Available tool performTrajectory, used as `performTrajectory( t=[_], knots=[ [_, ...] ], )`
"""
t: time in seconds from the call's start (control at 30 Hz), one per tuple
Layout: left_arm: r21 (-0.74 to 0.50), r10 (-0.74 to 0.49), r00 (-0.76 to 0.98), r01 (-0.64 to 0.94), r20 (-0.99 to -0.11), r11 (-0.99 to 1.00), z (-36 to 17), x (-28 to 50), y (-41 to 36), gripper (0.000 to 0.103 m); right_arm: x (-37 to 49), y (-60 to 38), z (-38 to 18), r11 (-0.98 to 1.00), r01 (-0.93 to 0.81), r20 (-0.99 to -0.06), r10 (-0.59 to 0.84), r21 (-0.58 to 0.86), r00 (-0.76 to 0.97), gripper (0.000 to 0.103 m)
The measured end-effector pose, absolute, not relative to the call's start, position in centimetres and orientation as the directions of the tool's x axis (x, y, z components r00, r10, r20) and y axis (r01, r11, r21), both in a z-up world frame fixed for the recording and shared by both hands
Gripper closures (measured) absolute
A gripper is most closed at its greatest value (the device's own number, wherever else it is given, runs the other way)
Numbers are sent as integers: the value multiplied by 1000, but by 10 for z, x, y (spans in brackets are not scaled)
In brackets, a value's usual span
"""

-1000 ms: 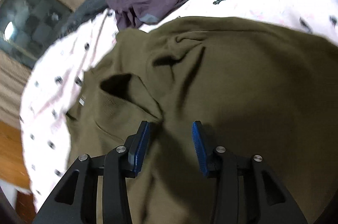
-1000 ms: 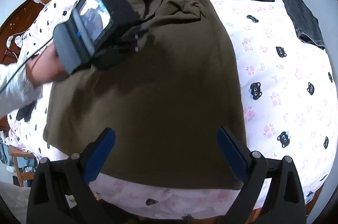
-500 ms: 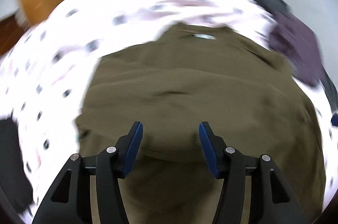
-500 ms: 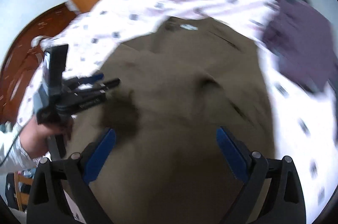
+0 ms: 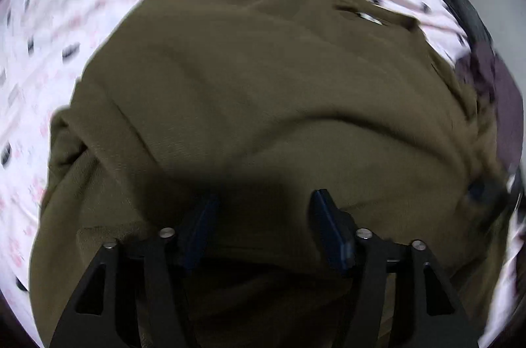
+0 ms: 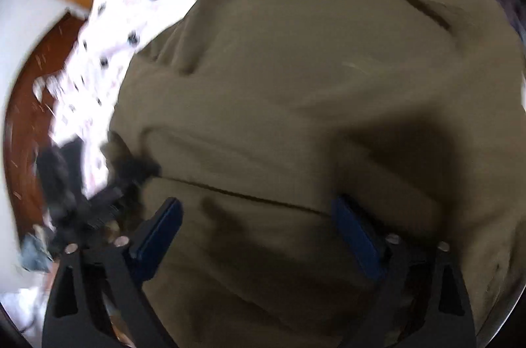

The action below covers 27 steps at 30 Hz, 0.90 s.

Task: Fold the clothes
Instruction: 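Grasp the olive hoodie's side edge near the collar with both grippers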

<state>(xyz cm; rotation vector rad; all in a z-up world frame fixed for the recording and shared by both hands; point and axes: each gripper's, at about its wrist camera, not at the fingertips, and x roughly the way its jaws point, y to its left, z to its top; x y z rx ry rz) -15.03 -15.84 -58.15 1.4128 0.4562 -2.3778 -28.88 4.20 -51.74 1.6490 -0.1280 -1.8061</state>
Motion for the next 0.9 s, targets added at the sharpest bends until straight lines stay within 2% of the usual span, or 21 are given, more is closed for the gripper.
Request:
performTrajectory(
  t=[0.07, 0.17, 0.27, 0.33, 0.37, 0.4, 0.47, 0.57, 0.73, 0.8, 0.9],
  knots=[
    [-71, -138, -451, 416, -882, -907, -580, -149, -154, 44, -295, 62, -516, -785, 393, -857, -516, 479, 14, 23],
    [-115, -100, -459, 416, -883, -902, -568, -147, -169, 44, -307, 84, -511, -843, 372, -902, -431, 389, -33, 20],
    [-101, -139, -506, 419, -851, -902, -545, -150, -192, 44, -325, 102, -503, -874, 351, -920, -385, 338, -74, 19],
    [-85, -152, -536, 392, -831, -916, -530, -165, -213, 44, -338, 98, -488, -862, 406, -919, -377, 302, -116, 16],
    [-76, -148, -546, 367, -825, -927, -523, -177, -224, 43, -347, 92, -480, -852, 439, -915, -379, 285, -141, 10],
    [-68, -139, -554, 337, -821, -939, -517, -190, -234, 42, -356, 86, -472, -841, 472, -909, -381, 266, -168, 8],
    [-35, -105, -538, 243, -837, -969, -517, -221, -243, 32, -381, 70, -459, -807, 545, -899, -390, 228, -201, 8],
    [35, -69, -487, 80, -871, -996, -522, -268, -251, 31, -417, 49, -453, -743, 651, -900, -377, 152, -220, 8],
    [282, -189, -401, -188, -896, -941, -548, -323, -251, 31, -469, 9, -488, -600, 800, -946, -237, -35, -220, 8],
    [251, -149, -372, -241, -916, -938, -553, -338, -267, 30, -485, 8, -495, -586, 810, -951, -228, -37, -209, 8],
    [185, -104, -309, -247, -945, -951, -559, -357, -293, 30, -505, 7, -507, -575, 816, -957, -266, 58, -120, 8]
  ],
)
